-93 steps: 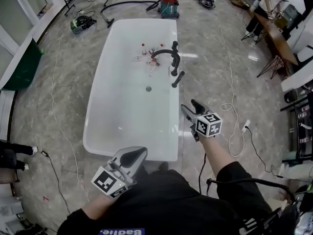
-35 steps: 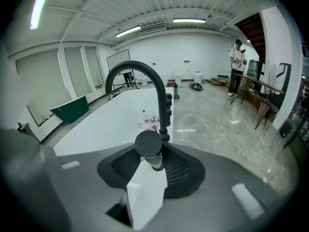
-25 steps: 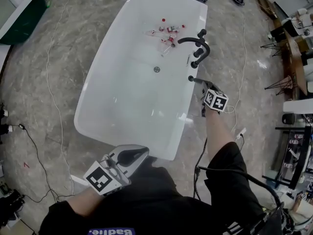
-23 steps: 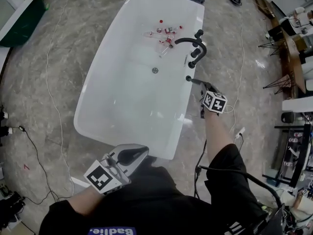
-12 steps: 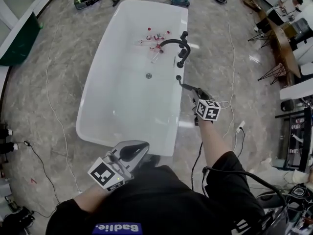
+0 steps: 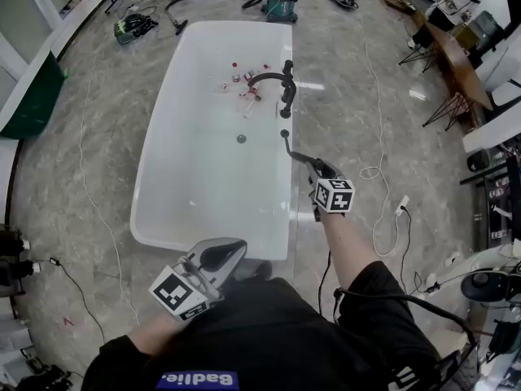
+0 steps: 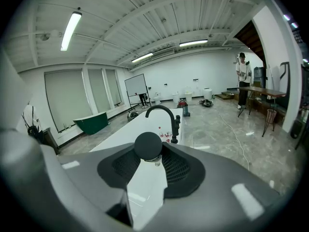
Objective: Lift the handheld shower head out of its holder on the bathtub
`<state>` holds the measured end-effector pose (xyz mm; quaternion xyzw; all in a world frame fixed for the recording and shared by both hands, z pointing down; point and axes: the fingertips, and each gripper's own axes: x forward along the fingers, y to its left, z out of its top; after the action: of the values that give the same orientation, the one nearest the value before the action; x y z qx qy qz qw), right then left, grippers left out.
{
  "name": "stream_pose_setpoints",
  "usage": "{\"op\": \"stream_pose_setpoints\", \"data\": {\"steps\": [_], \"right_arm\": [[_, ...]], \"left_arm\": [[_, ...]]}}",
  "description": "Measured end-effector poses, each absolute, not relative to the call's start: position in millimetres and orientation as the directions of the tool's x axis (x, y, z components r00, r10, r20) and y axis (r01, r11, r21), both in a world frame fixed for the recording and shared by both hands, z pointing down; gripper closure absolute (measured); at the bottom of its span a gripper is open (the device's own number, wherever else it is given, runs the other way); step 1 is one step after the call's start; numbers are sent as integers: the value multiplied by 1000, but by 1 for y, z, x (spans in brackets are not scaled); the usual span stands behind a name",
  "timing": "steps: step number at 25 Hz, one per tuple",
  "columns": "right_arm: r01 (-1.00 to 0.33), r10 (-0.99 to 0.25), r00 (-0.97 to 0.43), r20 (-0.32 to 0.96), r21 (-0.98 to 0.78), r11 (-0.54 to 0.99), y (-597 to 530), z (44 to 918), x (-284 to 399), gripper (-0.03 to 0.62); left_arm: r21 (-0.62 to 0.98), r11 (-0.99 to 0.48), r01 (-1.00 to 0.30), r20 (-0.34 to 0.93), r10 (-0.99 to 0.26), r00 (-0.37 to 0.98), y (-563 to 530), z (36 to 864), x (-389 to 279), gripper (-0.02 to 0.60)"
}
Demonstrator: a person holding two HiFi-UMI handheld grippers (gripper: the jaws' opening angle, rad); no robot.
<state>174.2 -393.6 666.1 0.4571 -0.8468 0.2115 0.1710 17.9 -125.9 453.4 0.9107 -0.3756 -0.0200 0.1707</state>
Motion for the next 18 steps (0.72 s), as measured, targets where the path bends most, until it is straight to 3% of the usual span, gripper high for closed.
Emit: {"op": "stream_pose_setpoints", "data": {"steps": [10,18], "right_arm": [[-845,-716,-534,450,-242,477,-335,635,193,462],[-855,-731,-513,451,-194,480,-287,605,178,462]], "left_arm": [[301,-672,-677,76,-691,719,-100,429,41,588],[311,-737,-600,28,-624,781,-98,426,37,588]]}}
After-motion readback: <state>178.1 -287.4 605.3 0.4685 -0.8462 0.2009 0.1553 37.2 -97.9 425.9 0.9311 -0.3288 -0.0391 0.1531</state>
